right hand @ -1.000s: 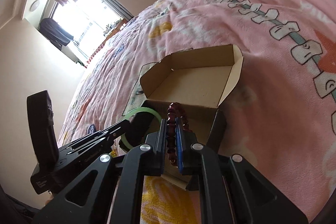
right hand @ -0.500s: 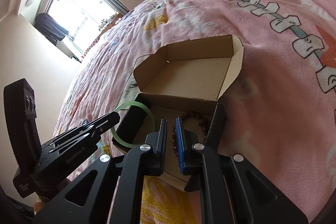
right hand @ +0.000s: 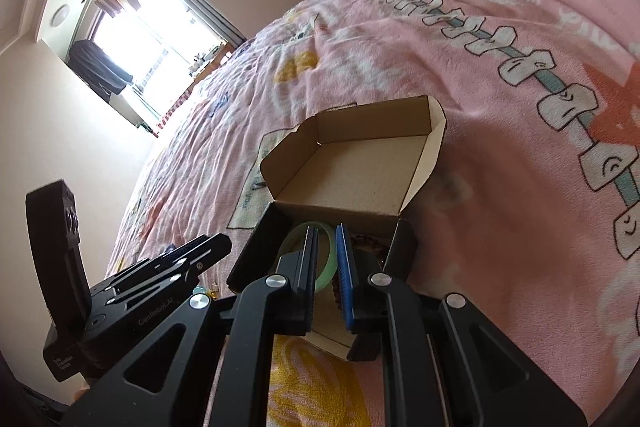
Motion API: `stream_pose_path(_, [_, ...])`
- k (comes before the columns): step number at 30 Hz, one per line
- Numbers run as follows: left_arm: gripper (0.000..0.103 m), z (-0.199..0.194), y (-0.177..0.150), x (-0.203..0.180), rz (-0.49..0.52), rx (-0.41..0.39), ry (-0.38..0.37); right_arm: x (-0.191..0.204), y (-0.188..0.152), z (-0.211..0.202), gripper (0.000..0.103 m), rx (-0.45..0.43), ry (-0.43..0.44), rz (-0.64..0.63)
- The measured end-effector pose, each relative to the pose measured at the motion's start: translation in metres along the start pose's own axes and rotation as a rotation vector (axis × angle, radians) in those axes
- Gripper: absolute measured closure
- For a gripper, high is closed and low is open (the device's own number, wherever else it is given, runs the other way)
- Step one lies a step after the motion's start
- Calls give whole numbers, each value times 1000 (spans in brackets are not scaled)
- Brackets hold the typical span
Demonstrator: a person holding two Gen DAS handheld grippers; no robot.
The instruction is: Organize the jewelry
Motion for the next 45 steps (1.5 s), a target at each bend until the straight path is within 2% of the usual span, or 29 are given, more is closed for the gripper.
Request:
stream_pose_path(3, [70,-17,-12,9,12,-10,20,6,-1,-6,91,0,8,-13])
stream_pose_path(7, [48,-55,-44,43,8,-37,84,33,-8,-17,90,6,20,-93])
stream_pose_path(11, [42,-94,-74,83,-24,-60,153,78,-25,-28,90,9,44,-224])
stream_pose_path(12, [41,-104,-83,93,-35,-63,161,89,-31,-31,87,9,47,-257])
stream_pose_path(15, [40,-131,-107,120,-73,-67,180,126,-54,-36,67,10,56,-369])
stream_pose_path(17, [35,-144,-121,134,-107,-68,184,147,-72,-36,63,17,55,-440])
stream_pose_path(19, [35,-150,-135,145,-139,-75,156,167,-93,-32,63,40,59,-508])
stream_pose_path(22, [35,-141,-146,155,-167,-68,123,184,-120,-18,59,77,49,-578])
stream_pose_path(25, [35,-114,-145,159,-185,-3,102,192,-145,5,58,121,16,-629])
stream_pose_path(29, [35,-84,-143,164,-166,47,86,188,-171,34,58,179,-22,-651])
stream_pose_path(34, [35,-49,-146,174,-205,91,27,182,-200,57,58,235,-56,-675])
stream_pose_path(45, [35,-12,-147,164,-161,160,-2,164,-217,84,58,292,-96,-669])
Point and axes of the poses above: each gripper's, at about its wrist camera, not at the fingertips, and z roughly the way its jaws point, x to its left, y to its top, the point moved 3 cm from there along z, roughly the way its jaws point, and after that the axes turned 7 degrees about z, right-handed, at the moved point
